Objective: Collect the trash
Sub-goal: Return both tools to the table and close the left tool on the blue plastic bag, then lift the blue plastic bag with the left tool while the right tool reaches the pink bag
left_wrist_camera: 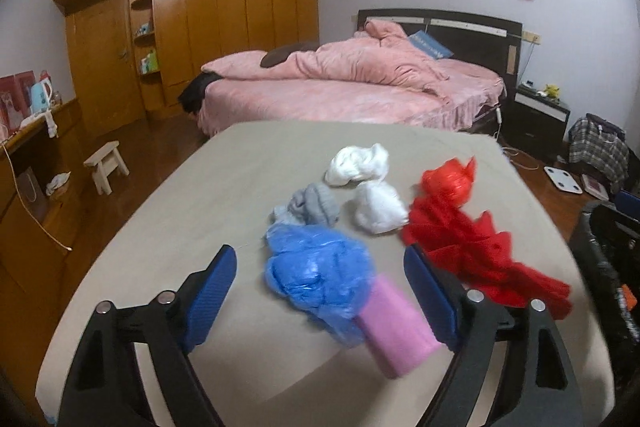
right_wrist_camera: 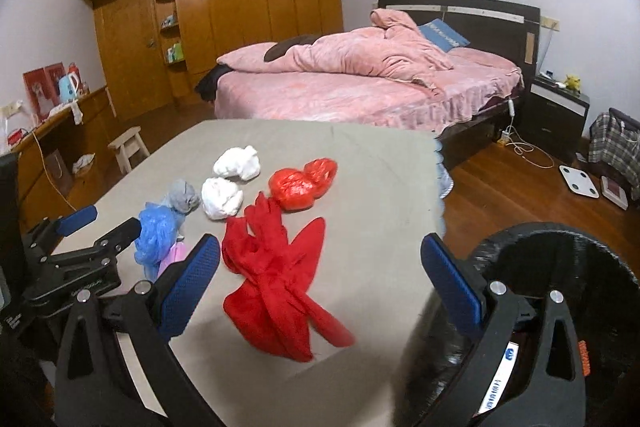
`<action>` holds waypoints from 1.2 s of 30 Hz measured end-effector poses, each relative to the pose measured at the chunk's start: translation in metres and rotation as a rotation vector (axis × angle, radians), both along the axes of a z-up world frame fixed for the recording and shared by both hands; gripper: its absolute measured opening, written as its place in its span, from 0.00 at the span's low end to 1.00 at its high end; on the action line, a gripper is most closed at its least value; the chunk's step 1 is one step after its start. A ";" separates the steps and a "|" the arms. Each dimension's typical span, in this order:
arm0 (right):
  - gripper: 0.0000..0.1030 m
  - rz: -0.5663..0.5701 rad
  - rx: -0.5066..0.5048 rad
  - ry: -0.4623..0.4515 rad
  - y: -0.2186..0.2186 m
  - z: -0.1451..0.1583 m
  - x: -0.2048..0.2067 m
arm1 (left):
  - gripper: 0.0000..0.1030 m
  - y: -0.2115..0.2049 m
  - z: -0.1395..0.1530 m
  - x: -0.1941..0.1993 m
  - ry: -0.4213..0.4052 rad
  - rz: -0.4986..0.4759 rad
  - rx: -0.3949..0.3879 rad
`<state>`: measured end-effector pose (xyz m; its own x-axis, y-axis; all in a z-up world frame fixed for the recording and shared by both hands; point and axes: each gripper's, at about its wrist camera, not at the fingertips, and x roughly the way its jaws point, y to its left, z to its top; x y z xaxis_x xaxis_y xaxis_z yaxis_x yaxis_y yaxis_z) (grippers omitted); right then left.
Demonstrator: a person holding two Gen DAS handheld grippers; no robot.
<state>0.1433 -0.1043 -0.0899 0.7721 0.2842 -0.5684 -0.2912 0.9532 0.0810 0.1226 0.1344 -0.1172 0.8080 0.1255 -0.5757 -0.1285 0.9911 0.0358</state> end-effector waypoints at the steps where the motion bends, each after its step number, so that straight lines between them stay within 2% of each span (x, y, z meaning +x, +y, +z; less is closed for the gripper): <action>1: 0.95 0.003 -0.002 0.005 0.003 -0.003 0.002 | 0.79 0.001 -0.002 0.004 0.007 0.001 0.000; 9: 0.95 0.022 -0.019 0.026 0.013 -0.018 0.014 | 0.74 0.007 -0.018 0.031 0.074 0.002 -0.035; 13: 0.95 0.033 -0.023 0.034 0.017 -0.022 0.019 | 0.56 0.011 -0.025 0.043 0.122 -0.009 -0.074; 15: 0.95 0.038 -0.024 0.038 0.020 -0.025 0.020 | 0.51 0.011 -0.027 0.046 0.136 -0.011 -0.083; 21: 0.95 0.058 -0.034 0.045 0.029 -0.028 0.020 | 0.33 0.014 -0.024 0.041 0.106 -0.022 -0.108; 24: 0.95 0.067 -0.036 0.040 0.033 -0.025 0.019 | 0.20 0.015 -0.017 0.036 0.081 -0.032 -0.112; 25: 0.95 0.070 -0.035 0.038 0.034 -0.024 0.019 | 0.10 0.017 -0.014 0.033 0.073 -0.037 -0.121; 36: 0.95 0.142 -0.020 0.042 0.065 -0.020 0.010 | 0.09 0.046 0.001 0.000 0.055 0.000 -0.128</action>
<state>0.1536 -0.0392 -0.1096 0.7005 0.3770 -0.6060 -0.4200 0.9042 0.0771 0.1226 0.1800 -0.1161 0.7748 0.0484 -0.6304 -0.1302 0.9879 -0.0841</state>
